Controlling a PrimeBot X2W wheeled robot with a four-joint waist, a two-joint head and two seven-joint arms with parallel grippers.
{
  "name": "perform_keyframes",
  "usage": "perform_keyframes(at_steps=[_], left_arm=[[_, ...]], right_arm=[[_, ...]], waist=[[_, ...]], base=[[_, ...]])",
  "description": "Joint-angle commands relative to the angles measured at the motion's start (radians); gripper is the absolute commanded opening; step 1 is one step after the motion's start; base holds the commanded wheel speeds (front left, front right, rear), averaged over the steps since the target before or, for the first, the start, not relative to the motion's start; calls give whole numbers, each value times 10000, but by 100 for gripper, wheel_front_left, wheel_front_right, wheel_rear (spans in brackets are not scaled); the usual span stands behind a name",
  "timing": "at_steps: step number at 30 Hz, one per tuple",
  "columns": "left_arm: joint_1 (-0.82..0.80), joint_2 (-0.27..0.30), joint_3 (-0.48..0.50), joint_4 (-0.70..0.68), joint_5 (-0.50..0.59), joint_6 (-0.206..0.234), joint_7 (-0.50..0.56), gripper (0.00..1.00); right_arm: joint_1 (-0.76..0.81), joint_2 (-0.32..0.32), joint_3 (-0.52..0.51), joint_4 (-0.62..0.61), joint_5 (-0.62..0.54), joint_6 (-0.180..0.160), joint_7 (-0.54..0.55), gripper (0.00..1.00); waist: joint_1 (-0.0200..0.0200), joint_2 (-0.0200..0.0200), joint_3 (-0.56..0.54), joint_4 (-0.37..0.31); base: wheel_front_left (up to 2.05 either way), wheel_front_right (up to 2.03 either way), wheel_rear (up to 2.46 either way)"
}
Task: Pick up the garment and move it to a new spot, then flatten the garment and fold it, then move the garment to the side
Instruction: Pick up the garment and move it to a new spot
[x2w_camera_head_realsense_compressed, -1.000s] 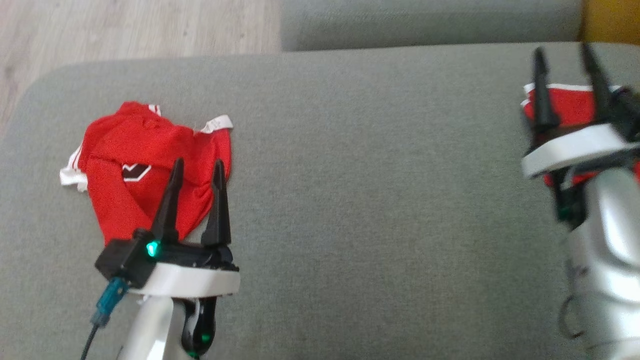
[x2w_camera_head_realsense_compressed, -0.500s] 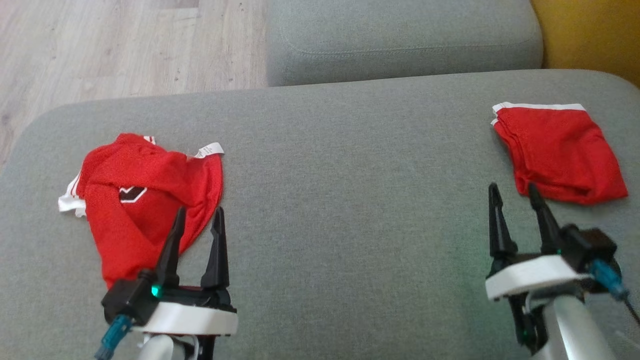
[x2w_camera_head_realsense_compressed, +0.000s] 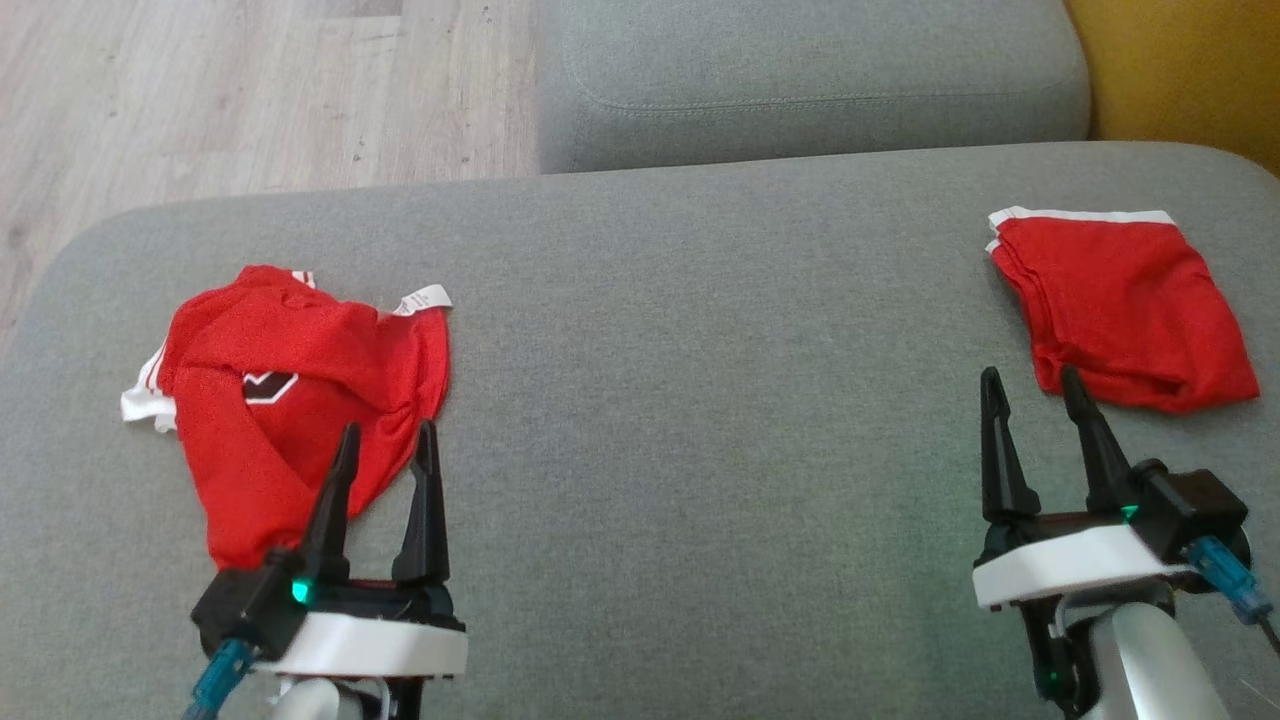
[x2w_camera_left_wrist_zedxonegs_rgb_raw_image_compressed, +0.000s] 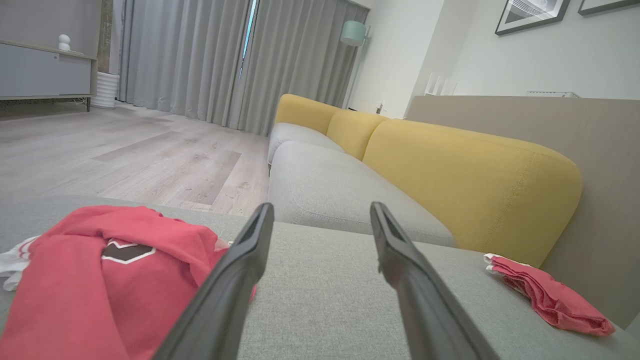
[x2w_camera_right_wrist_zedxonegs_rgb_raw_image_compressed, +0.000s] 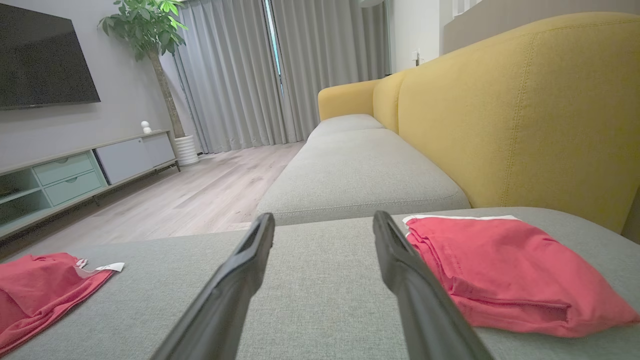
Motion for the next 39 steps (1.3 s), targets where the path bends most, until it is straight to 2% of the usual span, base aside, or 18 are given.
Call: perform_keyframes(at_steps=[1,16,26,39], left_arm=[[-265,45,353,-380,0,34,-65,100],[-300,45,335,-441,5,107,-65,100],[-186,45,731,-391,184,259,-65,100],[220,45,1148,-417,428,231,-65,100]], right_arm=[[-143,-17,250,-367,-32,65,-117,100],[-81,-17,407,-285,69,65,-118,100],[105,-17,920,-291,218,65,-118,100],[355,-16,1591,-94,596,65,-118,100]], waist=[[0,-1,-2,5],[0,-1,-30,175],[0,-1,-189,1200],[0,-1,-470,2539]], base=[[0,0,0],[0,0,0],[0,0,0],[0,0,0]])
